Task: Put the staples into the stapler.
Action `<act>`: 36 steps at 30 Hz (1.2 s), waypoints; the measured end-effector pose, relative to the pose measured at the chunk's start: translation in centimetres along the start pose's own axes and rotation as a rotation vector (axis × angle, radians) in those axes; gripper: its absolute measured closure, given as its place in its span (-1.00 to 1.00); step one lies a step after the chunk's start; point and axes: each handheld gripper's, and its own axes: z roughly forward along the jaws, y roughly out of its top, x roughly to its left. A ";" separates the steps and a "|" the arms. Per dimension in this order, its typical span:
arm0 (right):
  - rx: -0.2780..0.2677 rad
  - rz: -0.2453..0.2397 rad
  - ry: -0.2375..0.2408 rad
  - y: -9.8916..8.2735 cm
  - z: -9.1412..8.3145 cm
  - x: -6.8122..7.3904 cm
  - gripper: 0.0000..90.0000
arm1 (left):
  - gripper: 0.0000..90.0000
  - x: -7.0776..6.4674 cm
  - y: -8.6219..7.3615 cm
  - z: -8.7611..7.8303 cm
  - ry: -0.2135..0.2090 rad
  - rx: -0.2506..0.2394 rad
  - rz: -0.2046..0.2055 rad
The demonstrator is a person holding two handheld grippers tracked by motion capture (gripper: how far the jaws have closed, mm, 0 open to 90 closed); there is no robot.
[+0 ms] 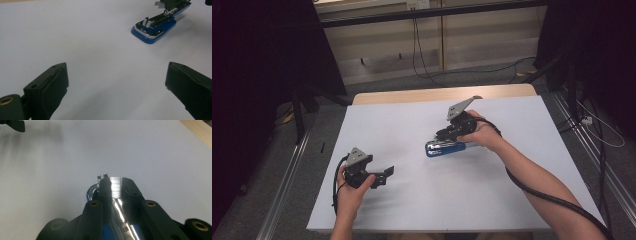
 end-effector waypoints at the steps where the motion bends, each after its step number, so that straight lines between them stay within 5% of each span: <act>1: 0.003 -0.001 0.000 0.0 0.0 0.0 0.76 | -0.89 0.0 0.0 0.0 0.001 -0.001 -0.001; 36: 0.015 -0.032 0.052 -0.2 1.7 0.0 0.76 | -0.89 0.2 0.0 -0.1 0.006 -0.002 -0.005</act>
